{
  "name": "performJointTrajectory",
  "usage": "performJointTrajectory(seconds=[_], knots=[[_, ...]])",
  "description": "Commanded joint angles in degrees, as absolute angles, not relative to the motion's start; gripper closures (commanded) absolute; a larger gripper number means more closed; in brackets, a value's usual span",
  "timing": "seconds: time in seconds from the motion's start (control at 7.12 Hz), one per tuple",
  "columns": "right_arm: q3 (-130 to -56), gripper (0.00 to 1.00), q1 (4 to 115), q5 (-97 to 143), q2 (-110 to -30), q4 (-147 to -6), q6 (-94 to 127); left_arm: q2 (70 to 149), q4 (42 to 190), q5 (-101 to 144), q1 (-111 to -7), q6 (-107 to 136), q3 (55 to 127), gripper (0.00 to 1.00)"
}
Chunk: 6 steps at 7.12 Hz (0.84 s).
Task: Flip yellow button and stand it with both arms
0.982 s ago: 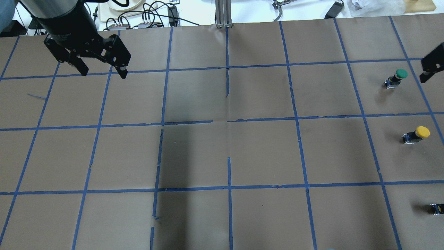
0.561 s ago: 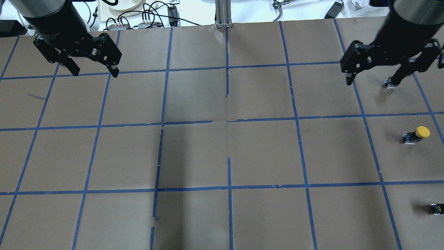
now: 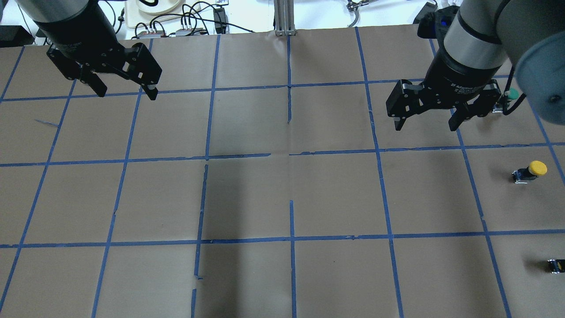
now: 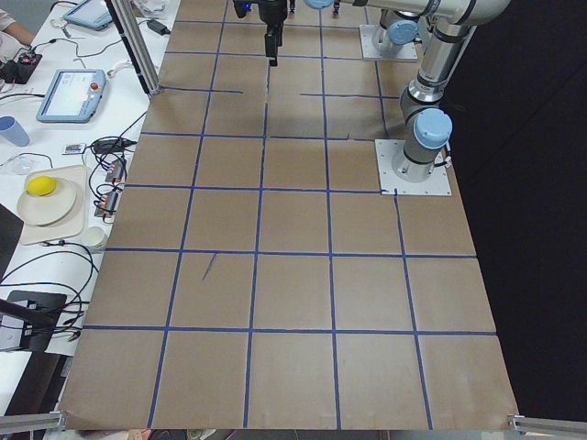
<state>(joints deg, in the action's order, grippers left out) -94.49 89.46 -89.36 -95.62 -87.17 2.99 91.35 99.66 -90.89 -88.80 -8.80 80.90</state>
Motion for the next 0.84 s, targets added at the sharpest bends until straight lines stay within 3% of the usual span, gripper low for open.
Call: performJointTrajectory(seconds=[0.0,0.7], knots=[[-92.55,0.00,87.21,-88.77,-95.54,-84.57,3.16,88.87,100.28,-90.18,-89.82,-8.61,82.69,0.00],[-92.55,0.00,86.57,-88.59,-95.63,-84.46,3.08,90.17,98.00,-90.70,-89.82,-8.53,83.58,0.02]])
